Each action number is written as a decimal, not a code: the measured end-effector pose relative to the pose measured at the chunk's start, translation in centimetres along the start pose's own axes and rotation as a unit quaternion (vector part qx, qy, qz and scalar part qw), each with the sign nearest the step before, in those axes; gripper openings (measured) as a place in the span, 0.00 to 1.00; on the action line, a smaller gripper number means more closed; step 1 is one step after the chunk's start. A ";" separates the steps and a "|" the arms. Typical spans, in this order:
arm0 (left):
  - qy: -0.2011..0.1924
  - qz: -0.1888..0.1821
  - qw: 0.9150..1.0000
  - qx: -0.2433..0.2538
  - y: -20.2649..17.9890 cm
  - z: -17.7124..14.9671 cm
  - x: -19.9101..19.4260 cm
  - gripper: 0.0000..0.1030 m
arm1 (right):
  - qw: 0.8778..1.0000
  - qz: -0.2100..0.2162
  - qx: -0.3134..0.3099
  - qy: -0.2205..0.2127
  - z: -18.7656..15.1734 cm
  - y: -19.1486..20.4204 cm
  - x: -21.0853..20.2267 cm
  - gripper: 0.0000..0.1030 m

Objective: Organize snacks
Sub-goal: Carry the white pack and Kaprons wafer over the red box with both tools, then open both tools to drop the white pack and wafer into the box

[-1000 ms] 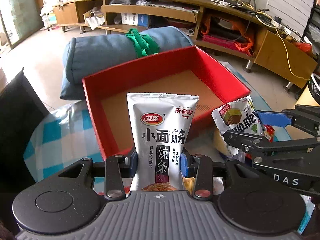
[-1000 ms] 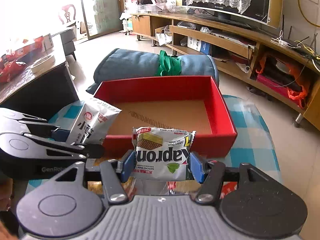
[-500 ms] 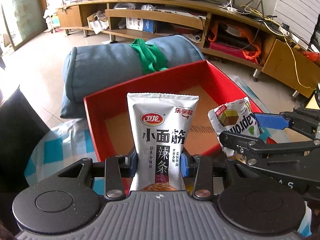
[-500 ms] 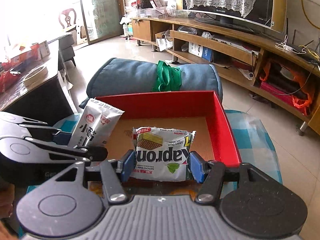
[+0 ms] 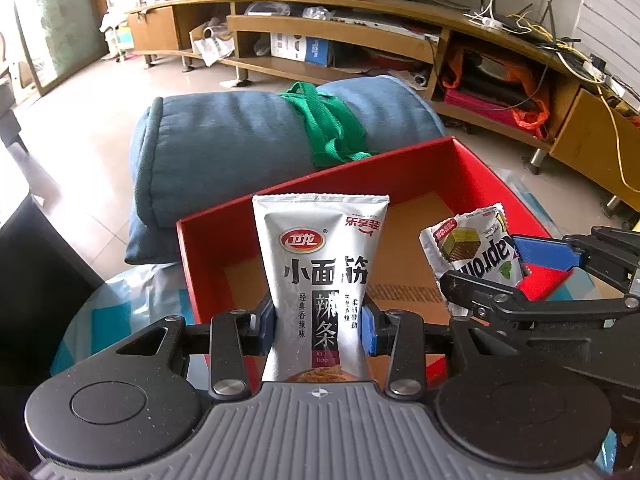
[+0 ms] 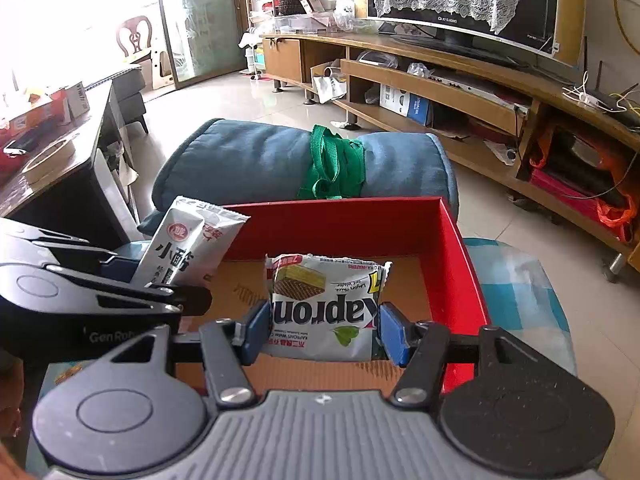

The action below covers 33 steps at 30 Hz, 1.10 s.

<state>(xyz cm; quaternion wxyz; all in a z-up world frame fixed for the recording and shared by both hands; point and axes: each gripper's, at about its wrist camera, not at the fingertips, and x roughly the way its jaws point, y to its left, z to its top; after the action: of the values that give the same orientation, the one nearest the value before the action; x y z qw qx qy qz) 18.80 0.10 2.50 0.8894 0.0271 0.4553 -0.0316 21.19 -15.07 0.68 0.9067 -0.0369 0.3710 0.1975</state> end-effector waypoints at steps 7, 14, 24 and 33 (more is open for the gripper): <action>0.010 0.007 1.000 -0.002 0.3 0.4 2.0 0.47 | 1.000 0.001 0.004 0.008 0.0 -0.4 2.1 0.56; 0.025 0.019 0.999 -0.008 0.5 0.5 4.1 0.47 | 1.000 0.001 0.004 0.019 0.0 -0.8 4.4 0.56; 0.044 0.036 0.998 -0.001 0.3 0.1 6.1 0.48 | 0.999 -0.011 -0.005 0.043 -0.7 -1.1 6.9 0.56; 0.044 0.043 0.998 -0.004 0.3 0.1 6.0 0.62 | 0.998 -0.030 -0.007 0.058 -0.4 -1.6 7.5 0.61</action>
<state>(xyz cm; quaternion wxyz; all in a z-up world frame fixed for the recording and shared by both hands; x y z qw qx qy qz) 22.40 0.20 -2.32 0.8690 0.0446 0.4927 0.0102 26.41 -14.12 -4.91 0.8887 -0.0662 0.4205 0.1700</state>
